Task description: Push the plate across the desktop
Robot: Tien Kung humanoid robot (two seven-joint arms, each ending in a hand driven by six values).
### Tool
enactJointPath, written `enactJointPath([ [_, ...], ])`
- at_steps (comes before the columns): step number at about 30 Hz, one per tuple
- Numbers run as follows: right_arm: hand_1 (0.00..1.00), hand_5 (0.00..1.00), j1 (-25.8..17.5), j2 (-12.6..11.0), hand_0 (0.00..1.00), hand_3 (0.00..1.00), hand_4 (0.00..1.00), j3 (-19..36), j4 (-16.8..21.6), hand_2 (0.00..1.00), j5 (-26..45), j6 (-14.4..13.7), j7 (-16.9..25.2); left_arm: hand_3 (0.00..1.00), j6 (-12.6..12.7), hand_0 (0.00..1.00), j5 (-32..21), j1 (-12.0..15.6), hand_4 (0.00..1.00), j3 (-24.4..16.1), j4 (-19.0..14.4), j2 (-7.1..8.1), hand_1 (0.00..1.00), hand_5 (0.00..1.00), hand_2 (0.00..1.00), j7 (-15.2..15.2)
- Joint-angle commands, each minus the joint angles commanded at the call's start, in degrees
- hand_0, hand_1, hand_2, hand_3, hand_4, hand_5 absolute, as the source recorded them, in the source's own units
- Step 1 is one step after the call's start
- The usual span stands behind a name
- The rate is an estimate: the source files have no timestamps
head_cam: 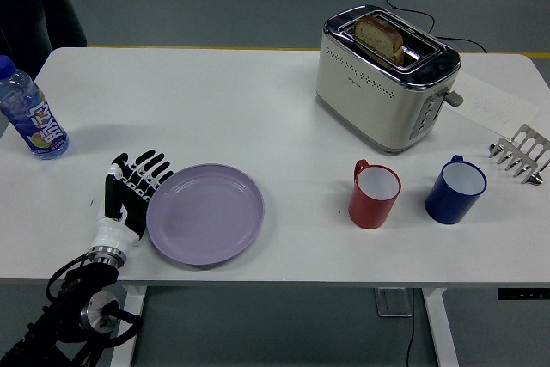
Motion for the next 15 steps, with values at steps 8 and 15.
enactJointPath([
  [8,0.540,0.600,0.03,-0.04,0.601,0.652,0.399,-0.11,0.00,0.652,0.16,-0.04,0.08,0.593,-0.03,0.700,-0.82,-0.50,0.466,3.78,-0.13,0.00,0.712,0.998,0.673,0.05],
  [15,0.540,0.599,0.15,-0.05,0.601,0.652,0.401,-0.18,0.03,0.651,0.27,-0.09,0.15,0.592,-0.01,0.700,-1.56,-1.35,0.467,6.03,-0.09,0.00,0.712,0.998,0.672,0.00],
])
